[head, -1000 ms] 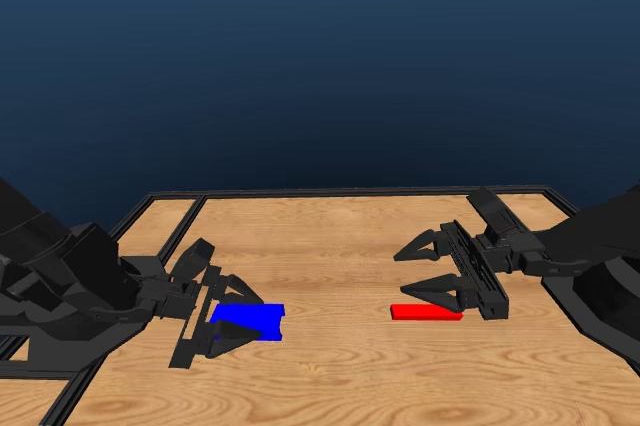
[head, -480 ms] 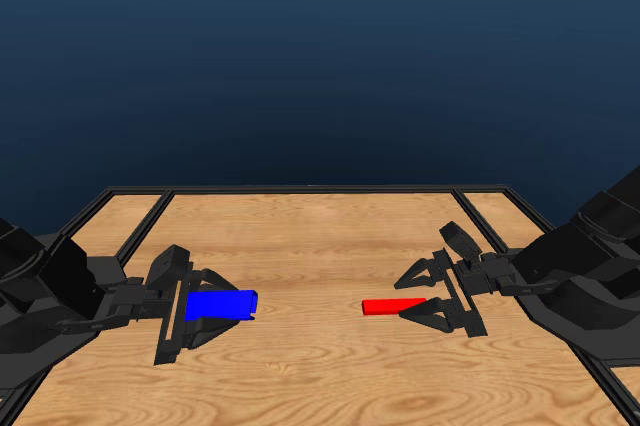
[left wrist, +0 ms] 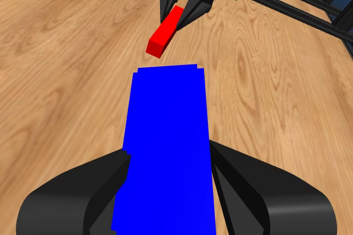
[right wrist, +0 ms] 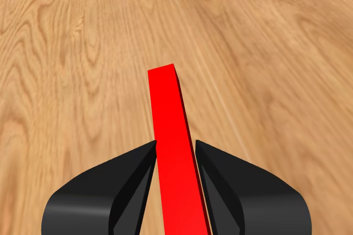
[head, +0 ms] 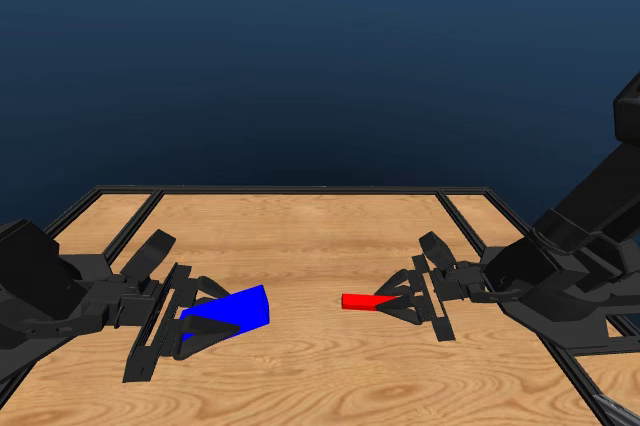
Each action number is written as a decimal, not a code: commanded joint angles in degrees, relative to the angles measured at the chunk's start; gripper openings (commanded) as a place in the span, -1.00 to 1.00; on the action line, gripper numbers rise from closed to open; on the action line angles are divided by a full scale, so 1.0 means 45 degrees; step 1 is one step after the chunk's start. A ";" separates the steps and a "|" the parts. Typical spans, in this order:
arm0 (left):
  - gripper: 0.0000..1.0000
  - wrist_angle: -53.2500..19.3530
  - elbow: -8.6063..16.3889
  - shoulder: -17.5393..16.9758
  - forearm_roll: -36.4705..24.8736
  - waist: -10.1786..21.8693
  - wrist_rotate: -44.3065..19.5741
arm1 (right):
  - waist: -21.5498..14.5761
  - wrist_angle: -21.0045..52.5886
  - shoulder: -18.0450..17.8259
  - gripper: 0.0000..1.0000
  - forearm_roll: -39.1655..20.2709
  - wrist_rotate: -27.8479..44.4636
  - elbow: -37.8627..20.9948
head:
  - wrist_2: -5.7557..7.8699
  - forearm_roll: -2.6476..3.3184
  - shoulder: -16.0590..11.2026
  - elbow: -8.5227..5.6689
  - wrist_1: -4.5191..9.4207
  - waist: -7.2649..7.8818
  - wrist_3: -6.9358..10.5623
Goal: Insert peg into socket
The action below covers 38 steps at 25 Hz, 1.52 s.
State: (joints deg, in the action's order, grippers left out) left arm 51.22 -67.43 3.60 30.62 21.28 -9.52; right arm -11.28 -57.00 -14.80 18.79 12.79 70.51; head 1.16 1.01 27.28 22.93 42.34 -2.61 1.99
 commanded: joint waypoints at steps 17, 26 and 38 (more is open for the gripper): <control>-1.00 -0.2025 0.1948 -0.1702 0.1470 0.0765 0.2994 | 0.0368 0.8370 0.3628 -1.00 -0.0992 -0.4352 -0.5365 | -0.0119 -0.0333 0.0707 0.0384 0.0042 0.1117 -0.0353; -1.00 -0.2923 0.2205 -0.1423 0.0942 0.0490 0.3323 | 0.0174 0.8376 0.1845 -1.00 -0.1711 -0.3338 -0.7153 | -0.0121 -0.0353 0.0553 0.0300 0.0001 0.1227 -0.0244; -1.00 -0.3444 0.2555 -0.0965 0.0214 0.0274 0.2178 | 0.0195 1.0279 0.0494 1.00 -0.2817 -0.1955 -0.9246 | -0.0113 -0.0329 0.0471 0.0223 -0.0037 0.1141 -0.0282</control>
State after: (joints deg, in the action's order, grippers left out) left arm 33.63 -57.83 0.02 32.69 23.96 0.96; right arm -10.93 -11.68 -13.63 6.52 2.35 30.06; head 0.66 -0.43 29.60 25.05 42.89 2.54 0.84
